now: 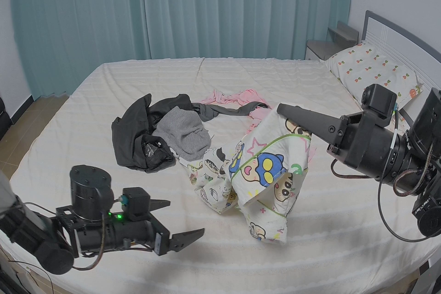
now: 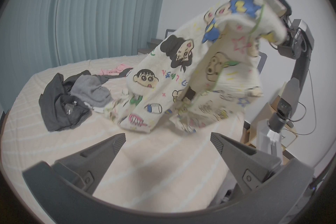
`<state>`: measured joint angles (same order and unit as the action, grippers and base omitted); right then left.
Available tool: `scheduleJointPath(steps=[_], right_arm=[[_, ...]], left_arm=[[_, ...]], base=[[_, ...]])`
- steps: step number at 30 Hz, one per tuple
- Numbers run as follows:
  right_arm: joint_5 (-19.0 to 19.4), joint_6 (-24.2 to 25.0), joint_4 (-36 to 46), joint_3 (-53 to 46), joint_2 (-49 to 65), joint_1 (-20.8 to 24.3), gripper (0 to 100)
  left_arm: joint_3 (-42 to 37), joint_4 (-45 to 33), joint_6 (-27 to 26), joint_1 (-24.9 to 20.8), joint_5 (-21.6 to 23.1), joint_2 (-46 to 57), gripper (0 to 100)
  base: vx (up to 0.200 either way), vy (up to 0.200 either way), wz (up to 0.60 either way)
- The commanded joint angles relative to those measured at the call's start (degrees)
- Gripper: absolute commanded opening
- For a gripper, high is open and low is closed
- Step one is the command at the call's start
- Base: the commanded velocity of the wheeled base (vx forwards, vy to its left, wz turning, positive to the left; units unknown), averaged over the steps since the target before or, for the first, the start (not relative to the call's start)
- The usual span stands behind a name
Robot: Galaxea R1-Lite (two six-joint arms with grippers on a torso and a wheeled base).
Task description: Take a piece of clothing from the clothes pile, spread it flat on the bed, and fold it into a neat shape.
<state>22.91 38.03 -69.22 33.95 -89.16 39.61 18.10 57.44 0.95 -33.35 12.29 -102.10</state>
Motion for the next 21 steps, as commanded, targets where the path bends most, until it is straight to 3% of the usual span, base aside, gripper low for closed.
scheduleJointPath(steps=[1,8,18,21], right_arm=[[-0.05,0.2,0.93,1.64,0.57,2.49,0],[0.03,0.2,0.93,1.03,0.3,2.4,0],[0.03,0.46,0.84,1.73,-0.49,2.58,0],[0.03,0.46,0.84,1.64,-0.57,2.58,0]], left_arm=[[0.79,13.05,4.59,-6.64,-6.75,-16.64,100],[3.52,23.59,5.38,-6.99,-14.57,-25.61,100],[10.81,26.58,10.74,-8.92,-17.39,-30.09,100],[16.88,26.58,11.0,-8.92,-23.63,-33.96,100]], base=[[0.0,0.0,0.0],[0.0,0.0,0.0],[0.0,0.0,0.0],[0.0,0.0,0.0]])
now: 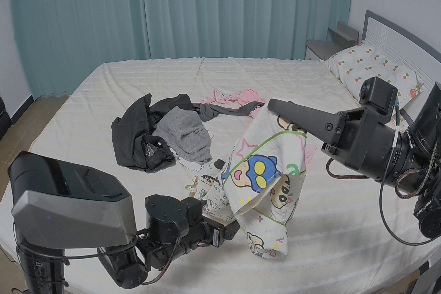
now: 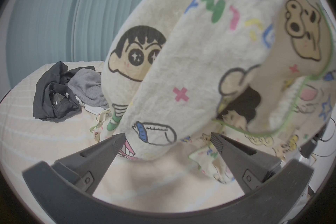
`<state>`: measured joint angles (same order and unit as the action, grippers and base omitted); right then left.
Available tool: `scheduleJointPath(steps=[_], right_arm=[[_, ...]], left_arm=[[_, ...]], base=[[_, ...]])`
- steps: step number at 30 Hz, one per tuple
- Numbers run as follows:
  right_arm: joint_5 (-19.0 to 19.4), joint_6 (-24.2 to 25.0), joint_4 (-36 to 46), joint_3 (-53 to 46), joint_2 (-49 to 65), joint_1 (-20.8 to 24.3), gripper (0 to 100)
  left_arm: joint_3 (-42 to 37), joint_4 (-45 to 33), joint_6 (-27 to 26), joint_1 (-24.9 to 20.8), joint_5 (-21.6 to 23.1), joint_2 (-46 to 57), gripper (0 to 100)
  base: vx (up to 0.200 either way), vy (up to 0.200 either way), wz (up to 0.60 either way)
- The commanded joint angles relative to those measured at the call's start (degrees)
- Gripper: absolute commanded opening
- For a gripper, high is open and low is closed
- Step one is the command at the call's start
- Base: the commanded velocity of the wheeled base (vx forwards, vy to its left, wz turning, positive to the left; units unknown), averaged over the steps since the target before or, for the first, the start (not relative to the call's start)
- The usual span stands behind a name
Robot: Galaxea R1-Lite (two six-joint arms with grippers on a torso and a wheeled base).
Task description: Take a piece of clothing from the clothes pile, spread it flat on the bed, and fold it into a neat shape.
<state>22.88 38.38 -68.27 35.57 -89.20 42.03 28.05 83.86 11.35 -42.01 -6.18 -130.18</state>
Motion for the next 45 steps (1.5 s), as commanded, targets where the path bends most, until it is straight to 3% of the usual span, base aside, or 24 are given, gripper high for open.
scheduleJointPath(steps=[1,8,18,27,32,33,41,45], right_arm=[[0.06,0.12,-0.11,-0.06,-0.54,0.15,0],[-0.03,0.12,-0.11,-0.24,-0.01,0.07,0],[-0.73,0.12,-0.73,0.11,1.13,-0.29,0],[-0.73,0.12,-0.73,0.11,1.22,-0.29,0],[-0.65,0.12,-0.64,0.55,1.22,-1.16,0],[-0.65,0.12,-0.55,0.64,1.31,-1.34,0],[-0.56,0.21,-0.64,-0.77,1.92,-4.5,0],[-0.73,0.12,-0.73,-3.23,2.19,-8.28,0]], left_arm=[[8.51,0.16,0.87,-0.27,-6.56,-6.93,100],[12.38,0.16,2.63,-1.23,-16.58,-10.44,100],[11.85,0.16,-0.71,0.52,-23.97,-14.13,100],[16.33,2.1,-0.8,1.23,-23.79,-16.15,100],[16.51,2.19,-0.71,1.32,-20.36,-19.41,100],[16.42,2.27,-0.54,1.4,-20.1,-19.85,0],[16.25,3.33,4.91,3.51,-19.92,-20.02,0],[13.79,6.14,7.99,6.59,-20.01,-17.12,0]], base=[[0.0,0.0,0.0],[0.0,0.0,0.0],[0.0,0.0,0.0],[0.0,0.0,0.0],[0.0,0.0,0.0],[0.0,0.0,0.0],[0.0,0.0,0.0],[0.0,0.0,0.0]])
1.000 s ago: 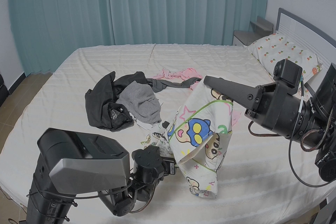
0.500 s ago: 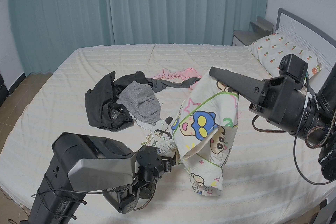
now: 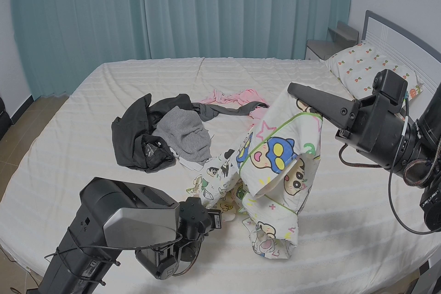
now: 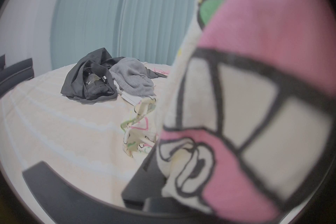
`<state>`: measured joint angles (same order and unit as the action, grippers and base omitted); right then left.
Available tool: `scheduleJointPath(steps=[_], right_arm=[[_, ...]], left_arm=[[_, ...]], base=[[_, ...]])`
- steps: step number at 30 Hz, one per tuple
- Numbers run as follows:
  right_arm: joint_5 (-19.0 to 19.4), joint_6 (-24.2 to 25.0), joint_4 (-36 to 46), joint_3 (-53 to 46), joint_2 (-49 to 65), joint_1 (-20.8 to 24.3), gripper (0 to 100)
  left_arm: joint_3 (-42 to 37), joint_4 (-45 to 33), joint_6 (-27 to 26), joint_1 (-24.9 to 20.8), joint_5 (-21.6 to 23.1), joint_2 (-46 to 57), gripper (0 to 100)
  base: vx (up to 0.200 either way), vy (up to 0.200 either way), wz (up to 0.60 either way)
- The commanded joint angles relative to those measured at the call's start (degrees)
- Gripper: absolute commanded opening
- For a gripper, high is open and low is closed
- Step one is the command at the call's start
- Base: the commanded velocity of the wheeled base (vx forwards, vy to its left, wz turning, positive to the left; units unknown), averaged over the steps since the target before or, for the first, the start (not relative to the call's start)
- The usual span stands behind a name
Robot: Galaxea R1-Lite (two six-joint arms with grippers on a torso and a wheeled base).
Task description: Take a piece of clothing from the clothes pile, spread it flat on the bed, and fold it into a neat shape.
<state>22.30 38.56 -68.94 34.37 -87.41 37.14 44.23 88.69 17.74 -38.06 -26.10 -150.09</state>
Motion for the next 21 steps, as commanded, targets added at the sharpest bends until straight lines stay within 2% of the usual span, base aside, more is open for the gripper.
scheduleJointPath(steps=[1,6,9,11,12,13,15,19,21], right_arm=[[-0.15,-0.06,0.03,-2.29,0.39,-4.54,0],[-0.15,-0.15,0.3,-3.69,0.31,-9.55,0],[-0.15,-0.15,0.56,-3.6,-0.4,-12.71,0],[-0.24,-0.15,0.65,-3.69,-1.89,-16.31,0],[-0.15,-0.15,0.65,-3.69,-1.98,-16.49,0],[-0.32,-0.15,0.65,-3.69,-3.12,-18.42,0],[-1.11,-0.15,0.56,-3.43,-4.7,-20.8,0],[-4.54,-0.5,0.65,-2.81,-6.72,-23.08,0],[-5.42,-0.41,0.82,-1.93,-6.55,-23.43,0]], left_arm=[[-4.41,1.31,1.95,2.9,-0.18,3.93,0],[-13.91,1.31,6.26,3.17,0.26,13.16,0],[-16.98,1.31,6.52,4.4,1.75,18.61,0],[-22.61,0.96,5.38,5.98,5.62,25.2,0],[-22.96,0.87,5.2,6.07,5.97,25.55,0],[-26.39,0.26,2.92,7.56,9.31,29.07,0],[-28.14,-0.97,1.42,9.85,11.69,33.28,0],[-23.75,-8.97,1.16,13.8,12.13,41.02,0],[-19.18,-18.11,1.33,14.68,12.3,46.56,0]], base=[[0.0,0.0,0.0],[0.0,0.0,0.0],[0.0,0.0,0.0],[0.0,0.0,0.0],[0.0,0.0,0.0],[0.0,0.0,0.0],[0.0,0.0,0.0],[0.0,0.0,0.0],[0.0,0.0,0.0]])
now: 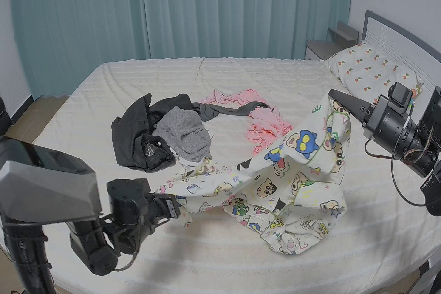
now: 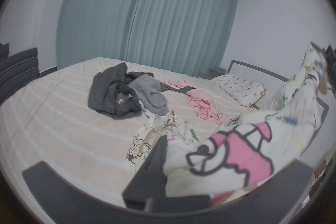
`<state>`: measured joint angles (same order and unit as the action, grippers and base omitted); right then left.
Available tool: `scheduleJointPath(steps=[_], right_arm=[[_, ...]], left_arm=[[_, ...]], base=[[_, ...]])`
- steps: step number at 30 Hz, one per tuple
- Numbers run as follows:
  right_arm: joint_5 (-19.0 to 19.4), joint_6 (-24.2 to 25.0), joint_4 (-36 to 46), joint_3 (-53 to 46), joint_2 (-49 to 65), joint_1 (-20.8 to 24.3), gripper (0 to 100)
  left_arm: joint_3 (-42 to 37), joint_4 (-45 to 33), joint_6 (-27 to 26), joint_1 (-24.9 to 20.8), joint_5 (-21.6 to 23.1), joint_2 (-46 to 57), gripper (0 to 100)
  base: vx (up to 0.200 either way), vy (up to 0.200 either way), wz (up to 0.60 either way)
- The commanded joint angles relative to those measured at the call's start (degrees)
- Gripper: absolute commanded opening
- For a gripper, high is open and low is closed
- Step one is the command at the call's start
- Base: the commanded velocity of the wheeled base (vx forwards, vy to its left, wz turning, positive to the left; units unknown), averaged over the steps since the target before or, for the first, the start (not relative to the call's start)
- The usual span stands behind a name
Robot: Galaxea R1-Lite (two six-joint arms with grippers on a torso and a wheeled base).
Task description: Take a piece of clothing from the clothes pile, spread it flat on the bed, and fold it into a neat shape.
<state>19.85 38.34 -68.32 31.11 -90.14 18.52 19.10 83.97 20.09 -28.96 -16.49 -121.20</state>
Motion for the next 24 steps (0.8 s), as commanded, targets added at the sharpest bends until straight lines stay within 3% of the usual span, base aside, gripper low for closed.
scheduleJointPath(steps=[1,2,6,8,16,24], right_arm=[[-3.15,-0.19,0.46,1.58,-3.64,-4.81,0],[-3.32,-0.19,0.55,1.85,-3.55,-4.81,0],[-6.14,-0.19,1.26,7.03,-2.85,-4.37,0],[-6.93,-0.19,1.34,8.88,-2.15,-4.28,0],[-7.28,-0.28,4.24,12.4,3.83,-3.75,0],[-7.37,-0.11,3.72,6.07,5.23,-1.38,0]], left_arm=[[7.97,-17.88,-0.84,5.59,2.78,19.77,0],[9.11,-20.16,-0.75,5.59,2.78,20.74,0],[22.82,-41.61,2.94,4.36,3.4,27.51,0],[26.86,-45.91,3.73,4.27,3.49,28.21,0],[32.66,-47.41,3.73,3.39,2.87,30.67,0],[25.63,-47.14,4.78,0.84,2.61,34.28,0]], base=[[0.0,0.0,0.0],[0.0,0.0,0.0],[0.0,0.0,0.0],[0.0,0.0,0.0],[0.0,0.0,0.0],[0.0,0.0,0.0]])
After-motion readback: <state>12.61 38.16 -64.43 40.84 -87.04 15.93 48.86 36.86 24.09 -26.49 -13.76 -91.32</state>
